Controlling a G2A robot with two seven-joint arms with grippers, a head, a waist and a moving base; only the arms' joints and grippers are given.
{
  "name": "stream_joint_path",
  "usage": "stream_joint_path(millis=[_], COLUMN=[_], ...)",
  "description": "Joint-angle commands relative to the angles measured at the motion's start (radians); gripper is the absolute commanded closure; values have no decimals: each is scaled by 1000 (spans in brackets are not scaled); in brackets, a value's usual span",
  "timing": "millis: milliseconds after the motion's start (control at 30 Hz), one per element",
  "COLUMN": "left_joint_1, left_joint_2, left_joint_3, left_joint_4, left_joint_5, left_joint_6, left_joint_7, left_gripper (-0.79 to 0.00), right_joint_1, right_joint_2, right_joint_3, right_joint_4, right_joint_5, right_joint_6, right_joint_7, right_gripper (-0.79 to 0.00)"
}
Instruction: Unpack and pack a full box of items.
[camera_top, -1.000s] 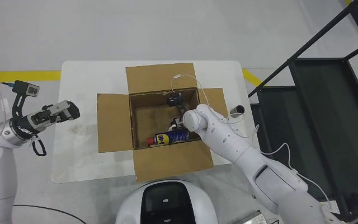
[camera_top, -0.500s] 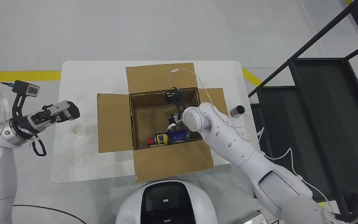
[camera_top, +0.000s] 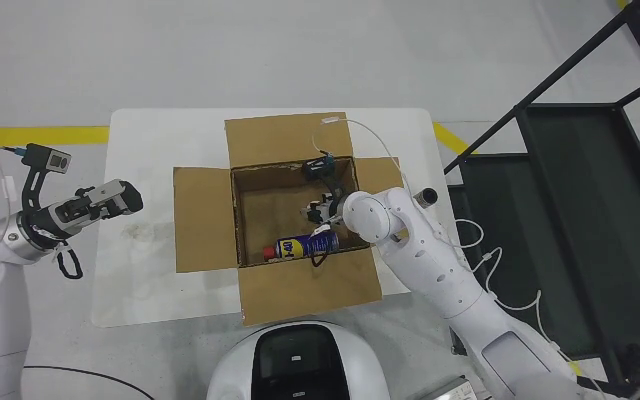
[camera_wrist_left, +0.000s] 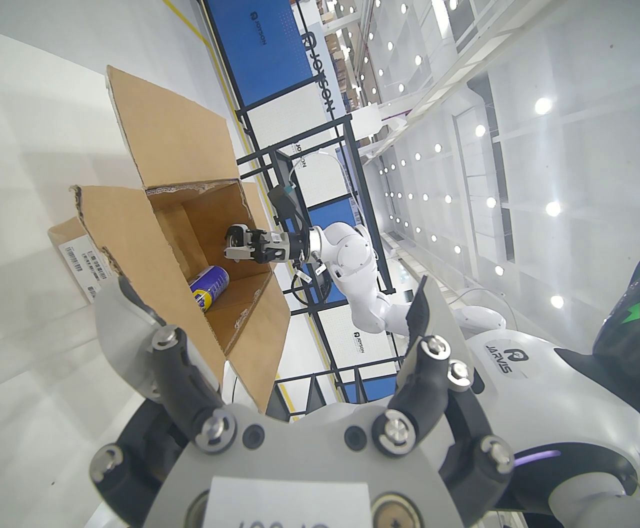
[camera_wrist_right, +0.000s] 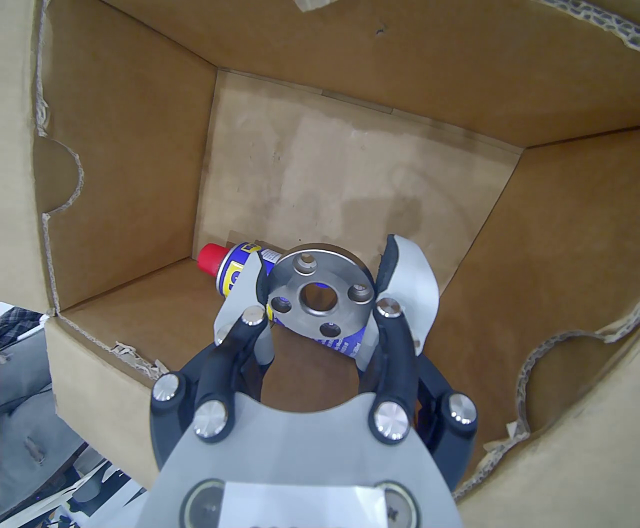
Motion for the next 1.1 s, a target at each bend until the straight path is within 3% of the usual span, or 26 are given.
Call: stream_joint_path(millis=[0, 1067], left_joint_1=[0, 0], left_joint_2=[0, 0], left_joint_3=[0, 0], left_joint_4=[0, 0], left_joint_5=[0, 0], left_joint_6=[0, 0], left_joint_7=[0, 0], left_gripper=[-785, -785], right_joint_1=[0, -12], right_joint_2=[0, 3], right_joint_3=[0, 21], right_joint_4=[0, -16], right_joint_5=[0, 19], right_joint_6=[0, -21], right_joint_7=[0, -13], right_gripper=[0, 0])
